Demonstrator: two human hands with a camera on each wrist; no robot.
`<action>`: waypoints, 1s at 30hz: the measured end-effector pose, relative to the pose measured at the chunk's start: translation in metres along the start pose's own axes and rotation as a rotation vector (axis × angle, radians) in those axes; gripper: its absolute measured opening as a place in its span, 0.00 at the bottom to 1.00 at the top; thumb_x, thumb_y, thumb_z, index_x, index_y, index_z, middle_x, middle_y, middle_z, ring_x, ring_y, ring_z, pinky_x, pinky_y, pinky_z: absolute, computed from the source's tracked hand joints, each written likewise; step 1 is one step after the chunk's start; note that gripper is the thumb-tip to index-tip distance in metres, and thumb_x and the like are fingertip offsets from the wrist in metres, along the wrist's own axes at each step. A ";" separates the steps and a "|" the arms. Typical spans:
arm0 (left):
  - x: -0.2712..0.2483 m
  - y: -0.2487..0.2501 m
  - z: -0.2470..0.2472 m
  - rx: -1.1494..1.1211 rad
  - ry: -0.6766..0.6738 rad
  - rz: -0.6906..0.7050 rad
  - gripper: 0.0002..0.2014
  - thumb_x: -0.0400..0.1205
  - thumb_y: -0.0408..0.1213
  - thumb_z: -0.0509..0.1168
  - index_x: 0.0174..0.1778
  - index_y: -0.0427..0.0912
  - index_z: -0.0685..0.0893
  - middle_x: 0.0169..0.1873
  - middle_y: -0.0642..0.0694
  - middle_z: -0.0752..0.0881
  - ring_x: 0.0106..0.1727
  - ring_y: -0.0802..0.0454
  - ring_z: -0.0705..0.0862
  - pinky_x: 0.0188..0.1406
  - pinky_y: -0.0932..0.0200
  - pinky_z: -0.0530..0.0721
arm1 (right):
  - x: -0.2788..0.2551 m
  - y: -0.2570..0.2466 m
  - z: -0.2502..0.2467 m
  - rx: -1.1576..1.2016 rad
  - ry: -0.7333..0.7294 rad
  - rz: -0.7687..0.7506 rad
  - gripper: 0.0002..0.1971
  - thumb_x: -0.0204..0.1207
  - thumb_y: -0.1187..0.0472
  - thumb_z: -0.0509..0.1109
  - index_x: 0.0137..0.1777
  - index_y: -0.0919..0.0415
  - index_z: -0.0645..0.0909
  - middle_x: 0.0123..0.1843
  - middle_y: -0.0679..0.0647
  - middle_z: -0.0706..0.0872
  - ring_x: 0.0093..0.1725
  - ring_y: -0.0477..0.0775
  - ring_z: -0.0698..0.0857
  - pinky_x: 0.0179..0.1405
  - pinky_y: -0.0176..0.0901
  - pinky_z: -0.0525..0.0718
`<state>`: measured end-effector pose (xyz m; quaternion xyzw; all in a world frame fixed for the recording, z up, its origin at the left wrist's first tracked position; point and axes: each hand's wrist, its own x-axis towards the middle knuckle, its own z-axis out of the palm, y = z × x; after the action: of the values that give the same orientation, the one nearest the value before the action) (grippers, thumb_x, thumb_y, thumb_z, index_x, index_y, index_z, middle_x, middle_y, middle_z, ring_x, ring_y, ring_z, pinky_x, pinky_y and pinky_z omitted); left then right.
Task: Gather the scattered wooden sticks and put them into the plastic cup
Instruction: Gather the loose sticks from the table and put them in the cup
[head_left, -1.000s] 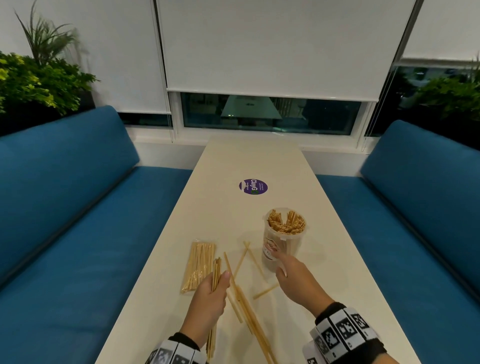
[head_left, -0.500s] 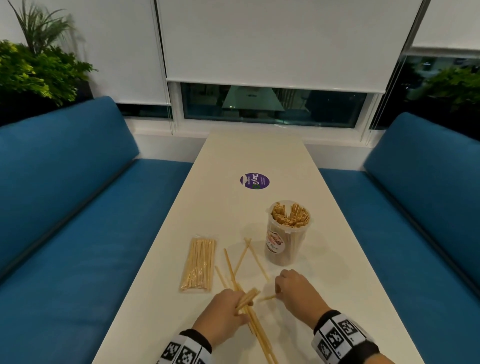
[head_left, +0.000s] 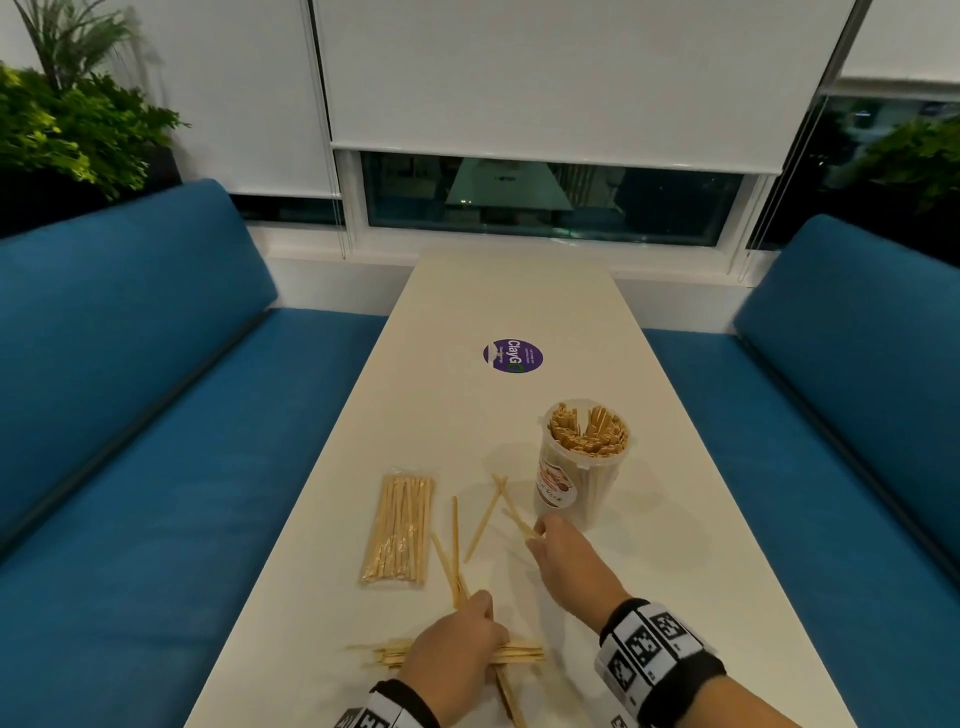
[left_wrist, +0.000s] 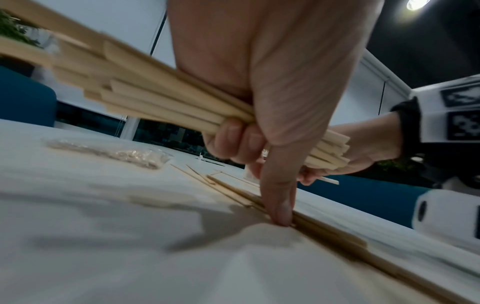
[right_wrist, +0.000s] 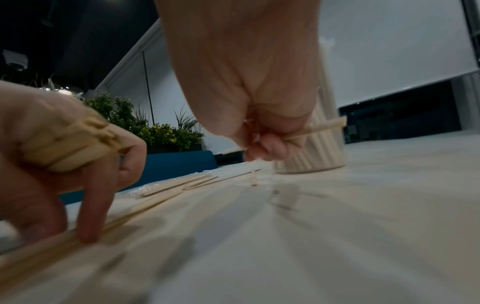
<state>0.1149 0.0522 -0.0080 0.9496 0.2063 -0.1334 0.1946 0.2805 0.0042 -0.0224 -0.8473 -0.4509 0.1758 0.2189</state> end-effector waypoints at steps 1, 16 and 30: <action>-0.001 -0.001 -0.001 0.007 -0.016 0.006 0.11 0.81 0.29 0.60 0.57 0.36 0.81 0.58 0.41 0.72 0.51 0.37 0.80 0.52 0.47 0.79 | 0.007 -0.004 0.004 0.011 -0.011 0.047 0.14 0.84 0.57 0.57 0.64 0.64 0.70 0.61 0.58 0.76 0.56 0.54 0.78 0.53 0.41 0.74; 0.002 -0.002 0.002 0.019 -0.213 -0.058 0.19 0.85 0.32 0.52 0.73 0.34 0.72 0.71 0.36 0.73 0.70 0.40 0.74 0.70 0.53 0.70 | 0.069 -0.044 0.046 -0.341 -0.055 0.214 0.19 0.83 0.55 0.57 0.68 0.67 0.68 0.69 0.62 0.73 0.70 0.60 0.72 0.69 0.46 0.70; -0.014 0.000 0.001 0.142 -0.260 0.075 0.14 0.83 0.23 0.51 0.63 0.25 0.73 0.56 0.27 0.74 0.57 0.29 0.78 0.52 0.40 0.76 | 0.027 -0.023 0.009 -0.384 -0.187 0.062 0.16 0.80 0.70 0.56 0.67 0.68 0.68 0.67 0.63 0.74 0.62 0.59 0.77 0.62 0.47 0.76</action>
<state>0.1024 0.0469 -0.0037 0.9426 0.1339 -0.2624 0.1571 0.2748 0.0403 -0.0211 -0.8671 -0.4679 0.1710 0.0051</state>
